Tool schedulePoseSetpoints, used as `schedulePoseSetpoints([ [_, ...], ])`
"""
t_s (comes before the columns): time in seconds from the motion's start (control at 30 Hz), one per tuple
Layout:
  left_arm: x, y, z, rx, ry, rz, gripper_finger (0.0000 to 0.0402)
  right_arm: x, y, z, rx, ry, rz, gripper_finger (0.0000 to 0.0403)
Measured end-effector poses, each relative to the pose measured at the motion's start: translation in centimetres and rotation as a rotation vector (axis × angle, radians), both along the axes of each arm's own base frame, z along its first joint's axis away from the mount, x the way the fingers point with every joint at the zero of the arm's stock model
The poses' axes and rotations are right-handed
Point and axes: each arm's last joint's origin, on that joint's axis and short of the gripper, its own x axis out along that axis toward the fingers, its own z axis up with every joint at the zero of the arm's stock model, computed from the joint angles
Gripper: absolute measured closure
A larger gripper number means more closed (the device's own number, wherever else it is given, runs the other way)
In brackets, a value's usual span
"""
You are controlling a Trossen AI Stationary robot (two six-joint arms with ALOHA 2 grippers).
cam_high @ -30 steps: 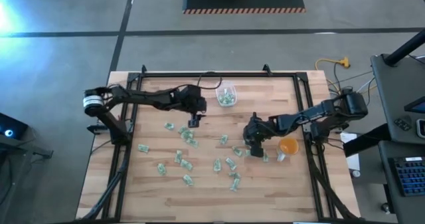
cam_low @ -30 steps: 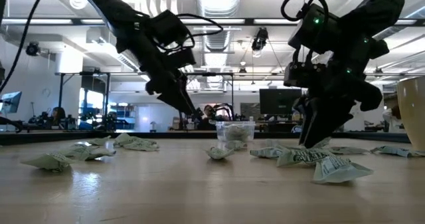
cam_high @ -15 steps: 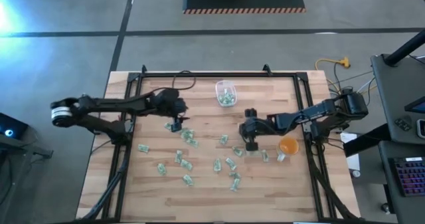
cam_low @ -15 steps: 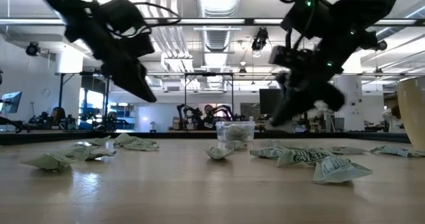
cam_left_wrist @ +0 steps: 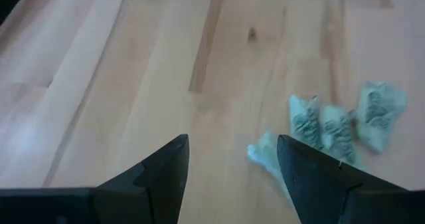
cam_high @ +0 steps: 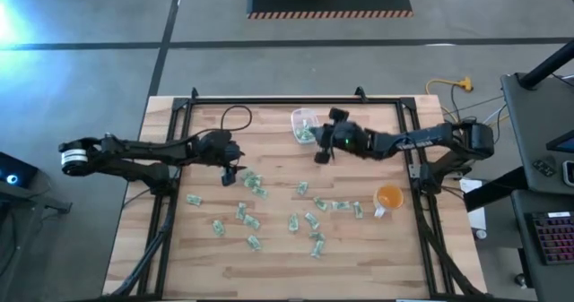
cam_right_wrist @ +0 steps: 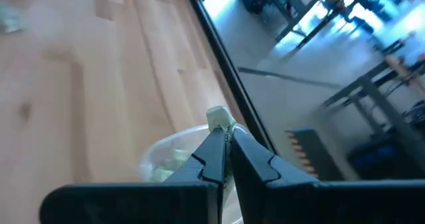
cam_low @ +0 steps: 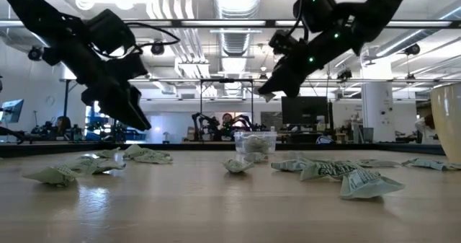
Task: Pick and place Stevia / Truvia into bins
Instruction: Put the green stevia packet into the transparent bin
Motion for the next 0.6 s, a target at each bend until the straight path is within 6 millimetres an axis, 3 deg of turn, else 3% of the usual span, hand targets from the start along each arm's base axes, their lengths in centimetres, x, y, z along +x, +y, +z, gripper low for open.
schedulePoseSetpoints([
  [0.17,0.3,-0.2,0.3,-0.054,-0.035,-0.076,0.0189,0.2,-3.0,-1.2,0.111,-0.012,0.013,0.0390],
  [0.37,0.5,-0.2,0.2,-0.067,-0.054,-0.098,0.0189,2.0,-5.4,-3.5,0.167,0.034,-0.030,0.0390],
  [0.47,0.5,-0.2,0.2,-0.067,-0.055,-0.099,0.0189,2.8,-6.0,-4.2,0.194,0.084,-0.040,0.0385],
  [0.6,0.4,-0.3,0.1,-0.074,-0.050,-0.104,0.0189,3.5,-6.2,-4.3,0.258,0.185,-0.048,0.0348],
])
